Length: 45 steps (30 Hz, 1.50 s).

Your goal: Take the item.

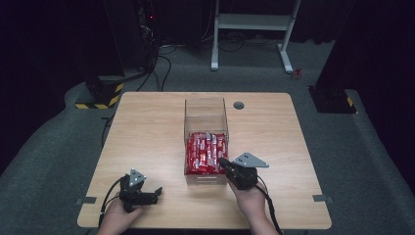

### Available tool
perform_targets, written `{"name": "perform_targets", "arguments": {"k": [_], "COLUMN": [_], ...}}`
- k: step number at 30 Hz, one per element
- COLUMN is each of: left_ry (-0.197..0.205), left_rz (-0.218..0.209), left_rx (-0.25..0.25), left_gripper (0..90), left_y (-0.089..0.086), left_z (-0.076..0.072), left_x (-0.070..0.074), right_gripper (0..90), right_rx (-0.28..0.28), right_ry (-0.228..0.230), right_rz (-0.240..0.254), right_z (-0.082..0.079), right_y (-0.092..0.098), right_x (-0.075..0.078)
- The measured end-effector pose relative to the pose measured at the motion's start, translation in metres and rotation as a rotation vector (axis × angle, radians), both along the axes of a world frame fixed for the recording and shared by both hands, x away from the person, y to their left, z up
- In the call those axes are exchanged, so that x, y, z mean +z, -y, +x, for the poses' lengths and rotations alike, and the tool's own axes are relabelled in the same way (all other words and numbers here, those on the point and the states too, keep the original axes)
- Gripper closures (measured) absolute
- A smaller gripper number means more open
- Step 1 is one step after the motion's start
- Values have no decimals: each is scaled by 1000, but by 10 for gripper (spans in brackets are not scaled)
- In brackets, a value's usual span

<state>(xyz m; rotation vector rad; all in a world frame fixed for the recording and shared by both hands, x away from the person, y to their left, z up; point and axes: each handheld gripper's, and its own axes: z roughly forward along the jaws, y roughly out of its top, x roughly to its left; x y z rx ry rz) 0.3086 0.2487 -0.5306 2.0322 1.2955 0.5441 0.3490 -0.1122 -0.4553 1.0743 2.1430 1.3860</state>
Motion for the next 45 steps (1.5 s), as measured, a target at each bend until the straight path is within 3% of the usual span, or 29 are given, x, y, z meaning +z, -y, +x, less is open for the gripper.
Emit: {"name": "perform_targets", "arguments": {"k": [24, 45], "left_ry": [-5, -4], "left_rz": [1, 2], "left_rx": [-13, -17], "left_gripper": [6, 6], "left_y": [1, 1], "left_z": [2, 2], "left_x": [0, 0], "right_gripper": [897, 900], "right_rx": [11, 8], "right_ry": [-6, 6], "right_rz": [35, 29], "right_z": [-14, -22], "right_y": [9, 14], "right_x": [4, 7]}}
